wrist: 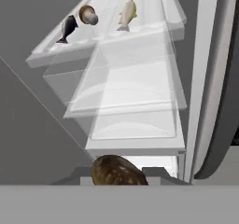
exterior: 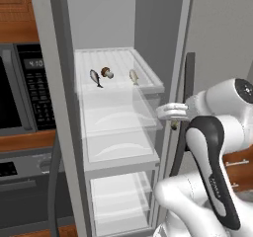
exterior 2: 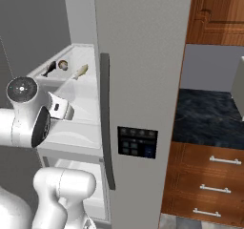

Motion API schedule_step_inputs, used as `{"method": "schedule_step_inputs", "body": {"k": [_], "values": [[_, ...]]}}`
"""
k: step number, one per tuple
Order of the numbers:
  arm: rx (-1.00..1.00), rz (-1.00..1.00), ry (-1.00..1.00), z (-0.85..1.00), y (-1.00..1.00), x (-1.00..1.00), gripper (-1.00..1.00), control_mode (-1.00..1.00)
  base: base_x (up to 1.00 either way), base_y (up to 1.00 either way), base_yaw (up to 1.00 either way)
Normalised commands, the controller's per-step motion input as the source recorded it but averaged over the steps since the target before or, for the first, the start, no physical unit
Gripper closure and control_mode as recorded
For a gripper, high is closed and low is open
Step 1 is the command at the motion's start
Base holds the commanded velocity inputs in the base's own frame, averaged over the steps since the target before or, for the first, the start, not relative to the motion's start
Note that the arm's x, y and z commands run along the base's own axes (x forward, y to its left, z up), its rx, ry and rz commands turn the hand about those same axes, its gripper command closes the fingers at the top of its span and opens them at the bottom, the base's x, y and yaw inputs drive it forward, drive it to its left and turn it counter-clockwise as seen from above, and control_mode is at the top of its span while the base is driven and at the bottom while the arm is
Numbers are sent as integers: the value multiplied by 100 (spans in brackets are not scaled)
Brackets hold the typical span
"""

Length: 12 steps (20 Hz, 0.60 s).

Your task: Place one mushroom and one fish in each tupperware on the nearby counter, to pack two identical lunches.

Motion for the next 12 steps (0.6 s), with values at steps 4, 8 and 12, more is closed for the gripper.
{"method": "schedule_step_inputs", "body": {"k": [4,8,12], "values": [[-2,3,4,51,0,-51,100,-100,0,0,0],[-2,0,21,47,-2,-8,100,-100,0,0,0],[0,0,19,7,-21,6,100,-100,0,0,0]]}}
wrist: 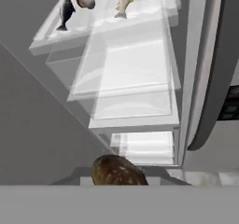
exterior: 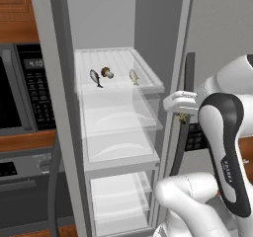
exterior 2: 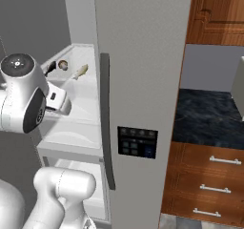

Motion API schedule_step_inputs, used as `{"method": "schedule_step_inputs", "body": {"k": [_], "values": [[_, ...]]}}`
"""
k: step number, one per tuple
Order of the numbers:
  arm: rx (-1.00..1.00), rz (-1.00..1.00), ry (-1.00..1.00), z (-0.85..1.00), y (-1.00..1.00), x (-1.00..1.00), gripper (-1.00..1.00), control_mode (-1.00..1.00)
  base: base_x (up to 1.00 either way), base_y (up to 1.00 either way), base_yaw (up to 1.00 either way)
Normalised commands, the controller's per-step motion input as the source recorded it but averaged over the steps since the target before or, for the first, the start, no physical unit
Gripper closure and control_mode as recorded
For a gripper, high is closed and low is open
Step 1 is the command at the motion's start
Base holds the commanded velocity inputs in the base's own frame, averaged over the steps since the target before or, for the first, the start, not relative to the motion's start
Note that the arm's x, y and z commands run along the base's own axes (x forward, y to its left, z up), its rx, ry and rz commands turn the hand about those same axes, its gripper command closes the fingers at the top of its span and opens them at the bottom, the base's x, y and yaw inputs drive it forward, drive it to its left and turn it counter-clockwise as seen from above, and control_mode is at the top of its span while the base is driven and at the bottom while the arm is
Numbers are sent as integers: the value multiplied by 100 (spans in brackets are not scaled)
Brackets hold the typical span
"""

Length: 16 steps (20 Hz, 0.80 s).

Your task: Place one mushroom and one fish in each tupperware on the nearby counter, to pack two identical lunches.

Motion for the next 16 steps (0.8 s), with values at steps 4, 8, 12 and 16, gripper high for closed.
{"method": "schedule_step_inputs", "body": {"k": [4,8,12,16], "values": [[0,0,0,0,-4,-15,100,100,-37,0,0],[0,0,0,0,0,0,100,100,-76,-15,0],[0,0,0,0,0,0,100,100,-38,-60,-2],[0,0,0,0,0,0,100,100,-3,-100,-2]]}}
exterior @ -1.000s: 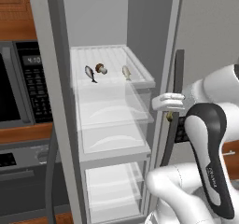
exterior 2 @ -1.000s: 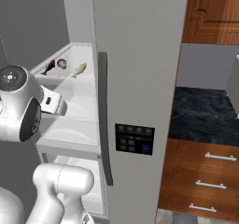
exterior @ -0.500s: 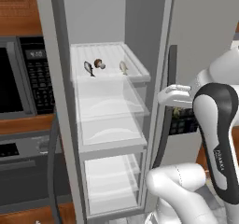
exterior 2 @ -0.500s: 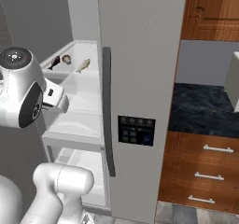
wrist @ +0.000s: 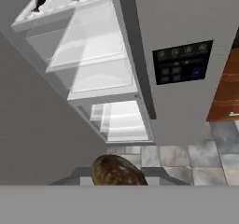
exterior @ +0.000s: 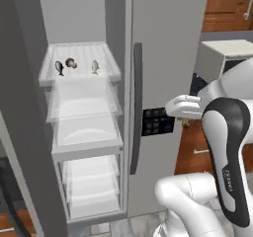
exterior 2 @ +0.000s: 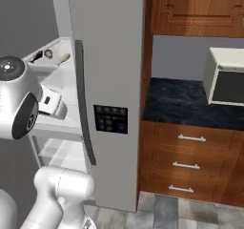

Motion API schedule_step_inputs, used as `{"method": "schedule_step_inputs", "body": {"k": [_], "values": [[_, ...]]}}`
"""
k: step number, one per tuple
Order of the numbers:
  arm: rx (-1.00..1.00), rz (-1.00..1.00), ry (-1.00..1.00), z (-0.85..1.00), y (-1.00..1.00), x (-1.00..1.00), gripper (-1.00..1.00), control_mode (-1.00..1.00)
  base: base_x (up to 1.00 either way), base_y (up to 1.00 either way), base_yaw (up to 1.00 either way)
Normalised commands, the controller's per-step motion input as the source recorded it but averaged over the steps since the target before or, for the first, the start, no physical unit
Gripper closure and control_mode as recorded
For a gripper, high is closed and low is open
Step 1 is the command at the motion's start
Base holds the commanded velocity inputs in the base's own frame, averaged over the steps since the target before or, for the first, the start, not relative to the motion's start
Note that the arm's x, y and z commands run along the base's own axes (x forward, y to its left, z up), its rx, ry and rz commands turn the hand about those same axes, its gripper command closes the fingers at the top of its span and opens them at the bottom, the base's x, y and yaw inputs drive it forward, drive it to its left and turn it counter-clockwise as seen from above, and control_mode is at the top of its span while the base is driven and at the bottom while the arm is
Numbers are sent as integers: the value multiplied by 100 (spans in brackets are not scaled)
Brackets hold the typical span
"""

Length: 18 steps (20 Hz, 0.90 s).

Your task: Place one mushroom and one fish in each tupperware on the nearby counter, to pack two identical lunches.

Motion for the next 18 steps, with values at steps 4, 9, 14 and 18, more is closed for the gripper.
{"method": "schedule_step_inputs", "body": {"k": [4,9,14,18], "values": [[0,0,0,0,0,0,100,100,-6,-100,-4],[0,0,0,0,0,0,100,100,-9,-100,-8],[0,0,0,0,0,0,100,100,-7,-100,-10],[0,0,0,0,0,0,100,100,0,-100,-11]]}}
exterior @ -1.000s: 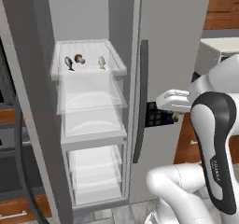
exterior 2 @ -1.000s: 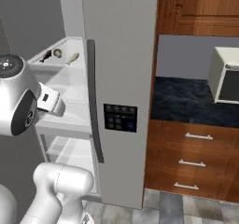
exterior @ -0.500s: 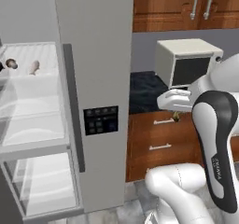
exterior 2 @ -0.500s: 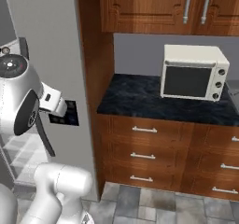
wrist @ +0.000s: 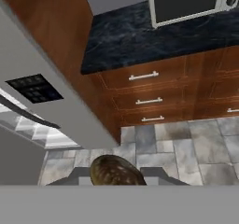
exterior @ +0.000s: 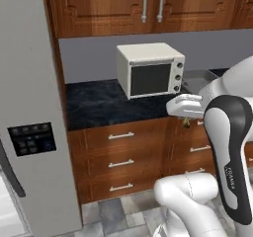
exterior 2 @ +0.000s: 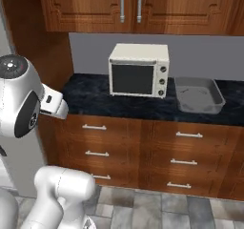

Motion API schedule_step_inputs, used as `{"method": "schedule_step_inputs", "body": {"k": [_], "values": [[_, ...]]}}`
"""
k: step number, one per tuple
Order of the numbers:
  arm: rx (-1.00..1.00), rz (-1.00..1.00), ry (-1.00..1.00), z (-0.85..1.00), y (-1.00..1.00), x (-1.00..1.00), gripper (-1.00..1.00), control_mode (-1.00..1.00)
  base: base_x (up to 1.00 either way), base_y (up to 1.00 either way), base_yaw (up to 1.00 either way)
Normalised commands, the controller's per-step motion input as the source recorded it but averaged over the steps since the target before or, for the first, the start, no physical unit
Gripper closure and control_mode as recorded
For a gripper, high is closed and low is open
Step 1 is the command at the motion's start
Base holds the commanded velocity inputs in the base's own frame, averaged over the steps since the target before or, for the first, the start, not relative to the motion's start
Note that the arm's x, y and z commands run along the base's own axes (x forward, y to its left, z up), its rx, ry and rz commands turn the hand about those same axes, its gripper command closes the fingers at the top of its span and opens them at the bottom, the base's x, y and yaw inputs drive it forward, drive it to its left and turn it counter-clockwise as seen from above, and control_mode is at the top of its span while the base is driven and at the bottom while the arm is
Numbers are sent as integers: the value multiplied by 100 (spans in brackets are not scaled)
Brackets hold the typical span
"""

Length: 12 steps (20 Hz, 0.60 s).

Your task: Place one mushroom and one fish in each tupperware on the nearby counter, to pack two identical lunches.

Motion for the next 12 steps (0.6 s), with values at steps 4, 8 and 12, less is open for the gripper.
{"method": "schedule_step_inputs", "body": {"k": [4,8,12], "values": [[0,0,0,0,0,0,100,100,0,-100,-10],[0,0,0,0,0,0,100,100,0,-100,-9],[0,0,0,0,0,0,100,100,0,-100,-8]]}}
